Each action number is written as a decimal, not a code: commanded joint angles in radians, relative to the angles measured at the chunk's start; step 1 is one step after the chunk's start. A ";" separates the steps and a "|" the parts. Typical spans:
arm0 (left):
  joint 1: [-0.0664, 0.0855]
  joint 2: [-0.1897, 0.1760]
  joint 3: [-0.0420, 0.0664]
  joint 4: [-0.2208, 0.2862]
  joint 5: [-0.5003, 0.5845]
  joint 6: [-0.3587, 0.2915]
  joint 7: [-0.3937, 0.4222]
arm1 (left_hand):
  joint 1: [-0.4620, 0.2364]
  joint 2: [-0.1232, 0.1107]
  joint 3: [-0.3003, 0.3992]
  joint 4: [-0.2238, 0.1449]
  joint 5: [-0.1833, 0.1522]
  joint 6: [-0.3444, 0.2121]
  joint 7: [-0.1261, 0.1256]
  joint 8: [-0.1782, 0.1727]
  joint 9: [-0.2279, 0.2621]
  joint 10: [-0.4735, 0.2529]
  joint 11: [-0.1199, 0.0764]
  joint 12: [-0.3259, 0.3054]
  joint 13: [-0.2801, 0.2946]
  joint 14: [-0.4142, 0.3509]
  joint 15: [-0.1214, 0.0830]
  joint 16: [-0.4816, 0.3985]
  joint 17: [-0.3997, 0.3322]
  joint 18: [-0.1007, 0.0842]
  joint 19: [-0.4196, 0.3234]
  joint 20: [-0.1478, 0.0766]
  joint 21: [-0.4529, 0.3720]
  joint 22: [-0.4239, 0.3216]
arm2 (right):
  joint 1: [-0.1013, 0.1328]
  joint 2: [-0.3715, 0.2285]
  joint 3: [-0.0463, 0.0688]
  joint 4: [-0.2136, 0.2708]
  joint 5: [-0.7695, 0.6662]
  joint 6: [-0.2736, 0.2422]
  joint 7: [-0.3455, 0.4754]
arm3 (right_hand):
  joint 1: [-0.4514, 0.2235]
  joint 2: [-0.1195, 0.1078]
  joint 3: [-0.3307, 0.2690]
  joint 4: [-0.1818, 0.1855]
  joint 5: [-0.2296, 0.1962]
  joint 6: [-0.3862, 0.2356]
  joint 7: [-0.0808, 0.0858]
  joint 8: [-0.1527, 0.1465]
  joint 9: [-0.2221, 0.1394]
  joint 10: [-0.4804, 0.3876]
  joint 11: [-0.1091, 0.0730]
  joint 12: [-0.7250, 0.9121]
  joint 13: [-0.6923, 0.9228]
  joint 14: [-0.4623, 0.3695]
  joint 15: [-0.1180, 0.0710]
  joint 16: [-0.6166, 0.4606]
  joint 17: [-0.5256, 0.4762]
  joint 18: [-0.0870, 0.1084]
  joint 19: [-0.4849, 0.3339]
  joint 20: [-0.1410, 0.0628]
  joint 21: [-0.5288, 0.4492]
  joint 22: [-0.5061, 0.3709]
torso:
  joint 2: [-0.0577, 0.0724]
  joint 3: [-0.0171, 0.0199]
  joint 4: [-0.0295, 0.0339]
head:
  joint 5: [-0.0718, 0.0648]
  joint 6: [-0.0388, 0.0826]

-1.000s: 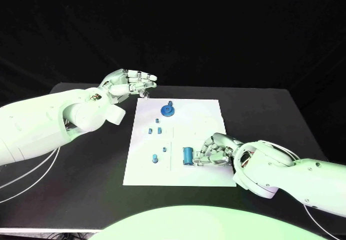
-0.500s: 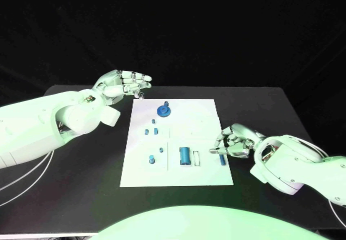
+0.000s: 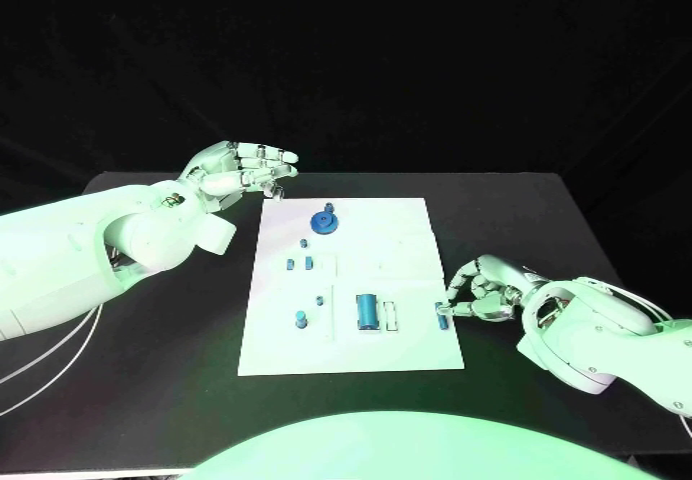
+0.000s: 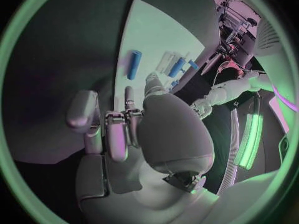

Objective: Assemble the parts on the task board

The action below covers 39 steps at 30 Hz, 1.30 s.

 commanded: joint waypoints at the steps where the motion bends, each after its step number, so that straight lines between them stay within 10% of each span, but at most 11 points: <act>1: 0.000 0.001 0.000 0.002 0.009 0.014 0.012 | -0.006 0.004 -0.007 0.001 0.002 -0.008 0.003 0.005 -0.001 -0.008 -0.001 0.006 0.001 -0.004 0.005 -0.003 -0.001 0.015 0.007 0.001 -0.003 -0.001 | -0.007 0.011 0.000 -0.008 -0.061 0.028 -0.028 | 0.007 0.001 0.008 0.000 -0.004 0.010 -0.003 -0.005 -0.002 0.013 0.007 -0.001 0.139 0.085 0.008 -0.001 0.165 -0.005 -0.001 0.006 0.003 0.013 | 0.002 -0.0001 0.0017 | 0.001 0.000; 24: 0.000 -0.003 0.000 0.003 0.009 0.016 0.007 | -0.006 0.004 -0.007 0.001 0.002 -0.008 0.003 0.005 -0.001 -0.008 -0.001 0.006 0.001 -0.004 0.005 -0.003 -0.001 0.015 0.007 0.001 -0.003 -0.001 | -0.041 0.059 -0.004 -0.042 -0.104 0.151 -0.098 | -0.004 -0.011 0.021 0.000 -0.024 0.070 -0.022 0.009 0.007 0.015 -0.008 -0.001 0.140 0.086 -0.004 0.000 0.168 -0.005 0.003 -0.001 0.008 0.020 | 0.001 -0.0007 0.0007 | 0.005 0.000; 28: 0.000 -0.004 0.000 0.003 0.009 0.016 0.006 | -0.006 0.004 -0.007 0.001 0.002 -0.008 0.003 0.005 -0.001 -0.008 -0.001 0.006 0.001 -0.004 0.005 -0.003 -0.001 0.015 0.007 0.001 -0.003 -0.001 | -0.045 0.070 -0.004 -0.043 -0.119 0.156 -0.109 | 0.052 -0.007 0.052 -0.011 0.026 0.073 -0.030 0.006 0.008 0.014 -0.017 -0.003 0.140 0.086 -0.011 0.000 0.169 -0.006 0.004 -0.008 0.007 0.023 | 0.001 -0.0005 0.0002 | 0.004 0.000; 33: 0.000 -0.004 0.000 0.003 0.009 0.017 0.006 | -0.006 0.004 -0.009 0.003 0.002 -0.008 0.002 0.007 -0.001 -0.009 -0.001 0.008 0.002 -0.004 0.005 -0.003 0.000 0.015 0.008 0.001 -0.005 -0.003 | -0.047 0.080 -0.004 -0.040 -0.141 0.130 -0.121 | 0.201 -0.019 0.304 -0.035 0.110 0.101 -0.040 -0.014 -0.002 0.016 -0.029 -0.002 0.144 0.086 -0.023 0.000 0.173 -0.008 0.007 -0.021 0.013 0.037 | 0.001 -0.0015 0.0017 | 0.003 0.000; 39: 0.000 -0.004 0.000 0.004 0.009 0.016 0.005 | -0.006 0.004 -0.009 0.003 0.002 -0.008 0.002 0.007 -0.001 -0.009 -0.001 0.009 0.002 -0.004 0.005 -0.003 0.000 0.015 0.008 0.001 -0.006 -0.003 | -0.047 0.080 -0.004 -0.026 -0.144 0.092 -0.126 | 0.101 -0.099 0.540 -0.080 0.140 0.086 -0.037 0.021 0.042 0.023 -0.026 -0.001 0.148 0.087 -0.021 0.001 0.177 -0.009 0.011 -0.020 0.019 0.054 | 0.001 -0.0016 0.0010 | 0.004 0.000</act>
